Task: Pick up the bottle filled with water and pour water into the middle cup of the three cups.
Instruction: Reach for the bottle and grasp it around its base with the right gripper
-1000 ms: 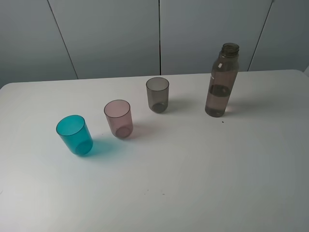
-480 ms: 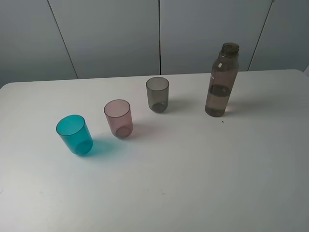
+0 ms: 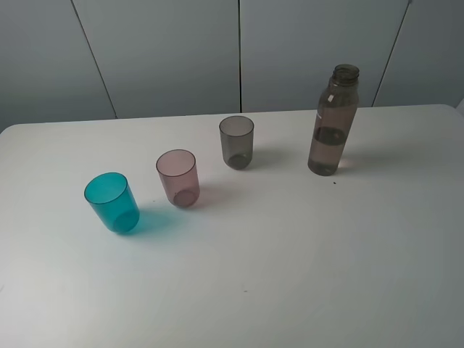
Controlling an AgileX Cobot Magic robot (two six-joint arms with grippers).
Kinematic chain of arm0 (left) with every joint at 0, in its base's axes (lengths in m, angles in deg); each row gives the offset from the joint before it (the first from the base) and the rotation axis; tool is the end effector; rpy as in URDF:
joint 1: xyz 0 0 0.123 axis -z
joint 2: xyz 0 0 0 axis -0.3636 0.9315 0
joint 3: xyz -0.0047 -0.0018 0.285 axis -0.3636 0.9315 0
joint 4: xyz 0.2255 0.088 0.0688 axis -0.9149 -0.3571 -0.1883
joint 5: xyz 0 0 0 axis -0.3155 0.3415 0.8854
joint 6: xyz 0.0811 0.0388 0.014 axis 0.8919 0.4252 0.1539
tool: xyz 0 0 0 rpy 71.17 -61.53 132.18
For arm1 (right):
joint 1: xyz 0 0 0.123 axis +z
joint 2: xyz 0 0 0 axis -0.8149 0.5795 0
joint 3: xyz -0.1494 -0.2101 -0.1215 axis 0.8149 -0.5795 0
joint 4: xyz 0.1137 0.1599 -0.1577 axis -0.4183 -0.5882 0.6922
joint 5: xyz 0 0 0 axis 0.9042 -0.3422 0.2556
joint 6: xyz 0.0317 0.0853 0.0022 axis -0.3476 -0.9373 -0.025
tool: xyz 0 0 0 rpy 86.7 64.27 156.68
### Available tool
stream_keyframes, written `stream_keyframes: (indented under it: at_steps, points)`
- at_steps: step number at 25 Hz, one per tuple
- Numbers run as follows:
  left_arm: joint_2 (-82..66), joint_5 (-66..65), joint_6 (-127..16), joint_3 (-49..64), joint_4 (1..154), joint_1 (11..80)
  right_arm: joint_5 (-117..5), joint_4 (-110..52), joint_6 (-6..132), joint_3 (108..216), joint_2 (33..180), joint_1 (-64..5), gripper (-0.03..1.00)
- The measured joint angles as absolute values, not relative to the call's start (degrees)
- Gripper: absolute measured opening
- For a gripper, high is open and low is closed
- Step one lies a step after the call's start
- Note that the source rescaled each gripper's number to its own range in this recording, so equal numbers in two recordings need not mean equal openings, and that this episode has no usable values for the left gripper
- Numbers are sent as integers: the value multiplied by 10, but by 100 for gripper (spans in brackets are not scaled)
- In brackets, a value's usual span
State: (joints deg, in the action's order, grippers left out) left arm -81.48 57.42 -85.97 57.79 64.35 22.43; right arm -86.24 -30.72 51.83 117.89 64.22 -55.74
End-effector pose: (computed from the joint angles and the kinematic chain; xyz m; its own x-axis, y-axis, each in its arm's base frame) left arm -0.0079 0.0002 0.2785 -0.4590 0.0651 -0.8861 0.0452 0.9977 0.0499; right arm 0.1012 0.0079 0.3233 -0.4752 -0.0518 -0.8784 -0.1052 0.9944 -0.0018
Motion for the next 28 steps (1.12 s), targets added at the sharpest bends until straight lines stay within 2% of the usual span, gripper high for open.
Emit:
stream_keyframes:
  at_steps: [4, 9, 12, 19, 28]
  points:
    - [-815, 574, -860, 578, 644, 224, -823, -302, 519, 1179, 692, -535, 100]
    - [-815, 574, -860, 578, 644, 224, -755, -258, 498, 1164, 727, -432, 100]
    - [-815, 574, -860, 578, 644, 224, -734, -207, 433, 1149, 747, -399, 100]
    - [-815, 574, -860, 578, 644, 224, -640, -58, 222, 1098, 785, -393, 100]
    - [-815, 574, -860, 578, 644, 224, -519, -37, 180, 1044, 861, -393, 100]
